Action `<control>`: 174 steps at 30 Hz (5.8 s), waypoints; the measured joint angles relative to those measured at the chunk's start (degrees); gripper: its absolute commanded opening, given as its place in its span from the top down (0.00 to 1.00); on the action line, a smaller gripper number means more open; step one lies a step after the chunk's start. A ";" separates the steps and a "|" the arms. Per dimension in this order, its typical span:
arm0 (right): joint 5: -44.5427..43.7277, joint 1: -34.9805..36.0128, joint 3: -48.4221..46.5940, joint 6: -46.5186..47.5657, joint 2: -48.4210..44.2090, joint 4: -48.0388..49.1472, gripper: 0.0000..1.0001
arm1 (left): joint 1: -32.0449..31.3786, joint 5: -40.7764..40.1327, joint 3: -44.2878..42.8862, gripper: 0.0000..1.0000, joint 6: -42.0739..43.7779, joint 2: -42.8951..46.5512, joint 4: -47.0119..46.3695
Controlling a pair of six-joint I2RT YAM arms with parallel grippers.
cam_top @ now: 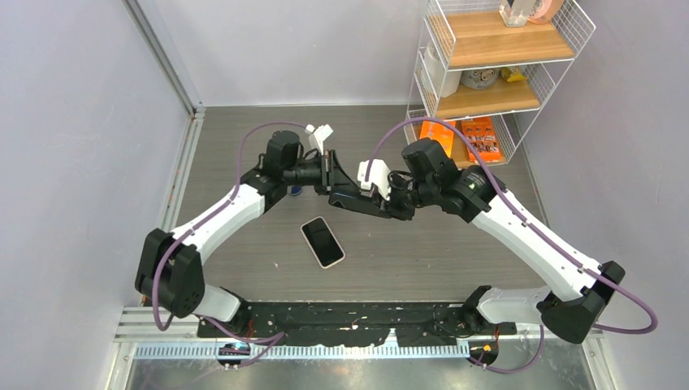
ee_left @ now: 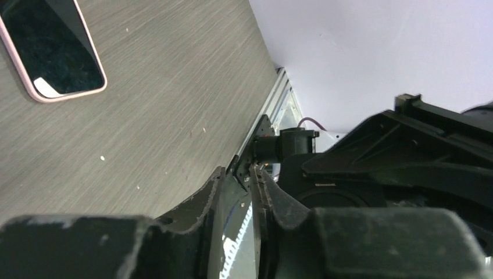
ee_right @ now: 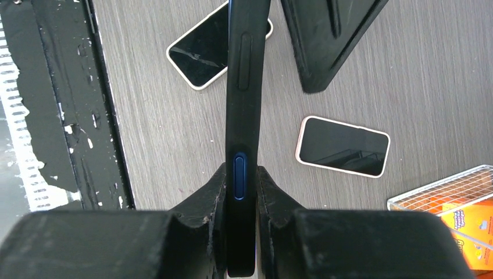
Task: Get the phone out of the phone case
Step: Remove the phone case from the phone.
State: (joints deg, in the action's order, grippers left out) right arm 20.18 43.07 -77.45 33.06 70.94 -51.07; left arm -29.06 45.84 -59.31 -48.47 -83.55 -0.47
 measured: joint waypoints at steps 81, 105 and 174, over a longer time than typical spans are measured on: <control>26.34 -7.19 -4.22 3.56 -3.02 -11.78 0.95 | -9.55 9.73 -8.33 1.00 80.43 21.73 39.74; 27.82 -8.09 -1.27 5.97 -2.40 -12.87 0.95 | -14.10 0.57 -15.17 1.00 99.71 15.78 54.36; 30.40 -7.82 -3.98 -0.26 -1.16 -11.43 0.95 | -8.46 10.54 -1.60 0.57 67.65 24.65 30.80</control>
State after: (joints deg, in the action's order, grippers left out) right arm 50.59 35.24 -81.43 32.80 69.78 -62.50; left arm -37.52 56.38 -60.90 19.18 -58.89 30.33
